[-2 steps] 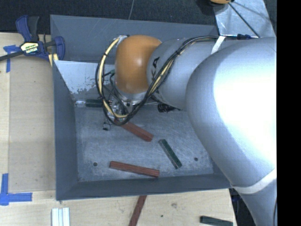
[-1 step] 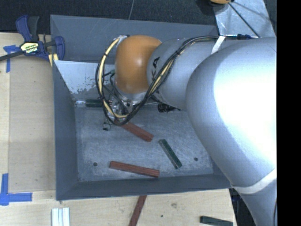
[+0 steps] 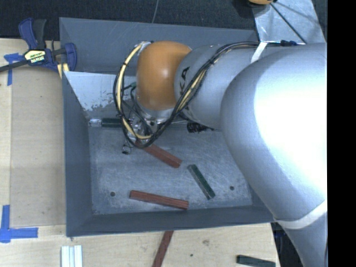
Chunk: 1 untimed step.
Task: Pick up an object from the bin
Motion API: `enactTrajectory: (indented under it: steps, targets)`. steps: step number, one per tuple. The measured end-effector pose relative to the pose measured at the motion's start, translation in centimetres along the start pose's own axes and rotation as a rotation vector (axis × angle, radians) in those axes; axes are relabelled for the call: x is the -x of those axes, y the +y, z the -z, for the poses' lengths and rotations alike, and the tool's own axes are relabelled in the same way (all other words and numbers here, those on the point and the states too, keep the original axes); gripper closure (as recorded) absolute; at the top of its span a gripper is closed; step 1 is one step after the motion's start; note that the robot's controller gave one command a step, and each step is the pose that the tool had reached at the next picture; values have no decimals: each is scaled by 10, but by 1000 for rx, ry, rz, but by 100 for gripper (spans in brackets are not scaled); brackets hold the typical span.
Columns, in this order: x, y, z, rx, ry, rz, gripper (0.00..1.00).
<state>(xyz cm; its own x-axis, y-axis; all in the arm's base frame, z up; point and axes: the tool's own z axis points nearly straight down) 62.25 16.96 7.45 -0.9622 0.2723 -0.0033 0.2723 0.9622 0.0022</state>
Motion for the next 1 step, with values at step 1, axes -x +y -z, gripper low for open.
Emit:
enactTrajectory:
  steps: [1]
  targets:
    - [0, 0, 7, -1, 1, 0, 100]
